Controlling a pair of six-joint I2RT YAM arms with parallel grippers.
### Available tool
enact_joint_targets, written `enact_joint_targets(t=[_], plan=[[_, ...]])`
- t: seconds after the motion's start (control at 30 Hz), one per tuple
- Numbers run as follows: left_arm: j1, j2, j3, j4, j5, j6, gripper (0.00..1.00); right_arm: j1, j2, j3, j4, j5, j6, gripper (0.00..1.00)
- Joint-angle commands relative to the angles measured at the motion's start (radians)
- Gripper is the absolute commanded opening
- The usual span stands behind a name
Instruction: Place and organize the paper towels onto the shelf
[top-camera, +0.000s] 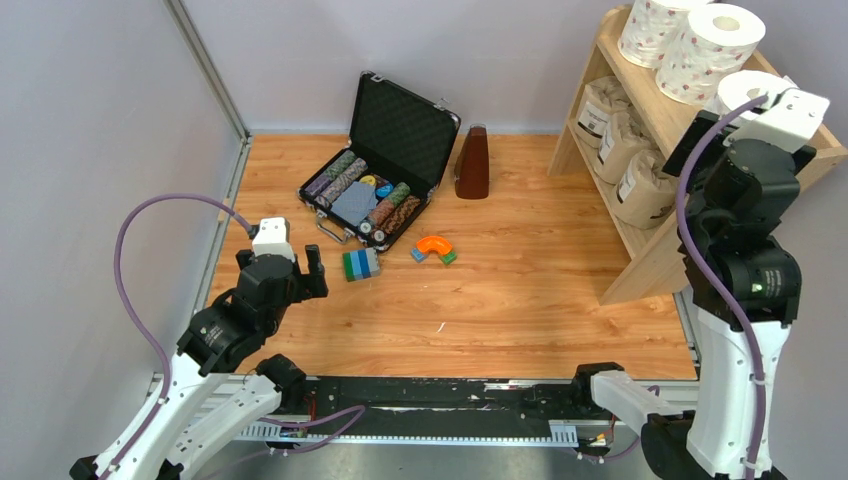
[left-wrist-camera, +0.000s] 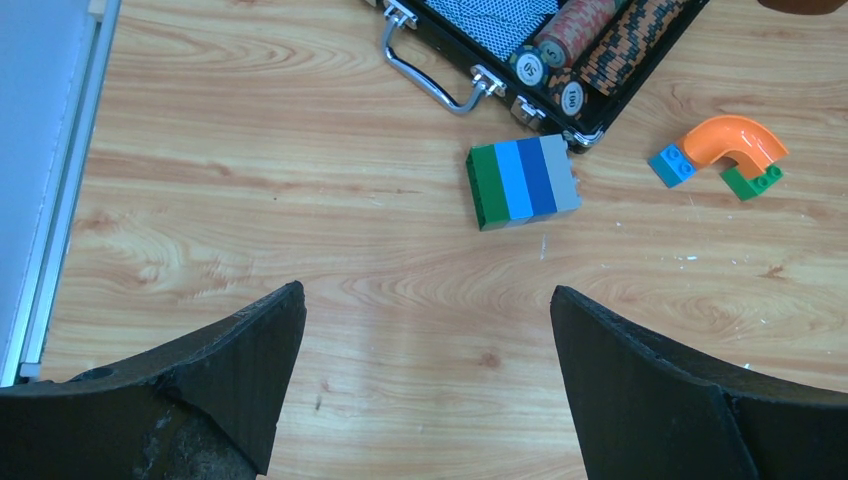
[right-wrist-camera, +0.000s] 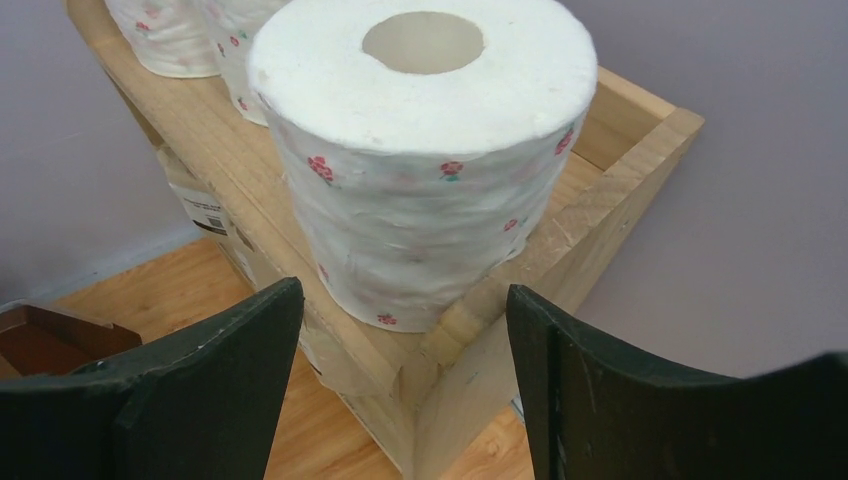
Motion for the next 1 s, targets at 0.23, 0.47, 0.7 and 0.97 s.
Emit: enact_joint_targets(t=[0.23,0.47,0.7,0.97], plan=[[0.006,-0.016,-0.002,0.039,0.007,0.007,1.00,-0.046,0.043,-0.094,0.186,0.022,-0.060,0.74],[0.005,-0.006,-0.001,0.039,0.007,0.008,1.00,-0.166,0.079,-0.122,0.216,-0.086,-0.032,0.74],[0.005,-0.012,-0.001,0.038,-0.002,0.007,1.00,-0.252,0.114,-0.138,0.242,-0.184,-0.017,0.75],[0.005,-0.013,0.000,0.036,-0.005,0.004,1.00,-0.261,0.117,-0.118,0.244,-0.290,-0.017,0.78]])
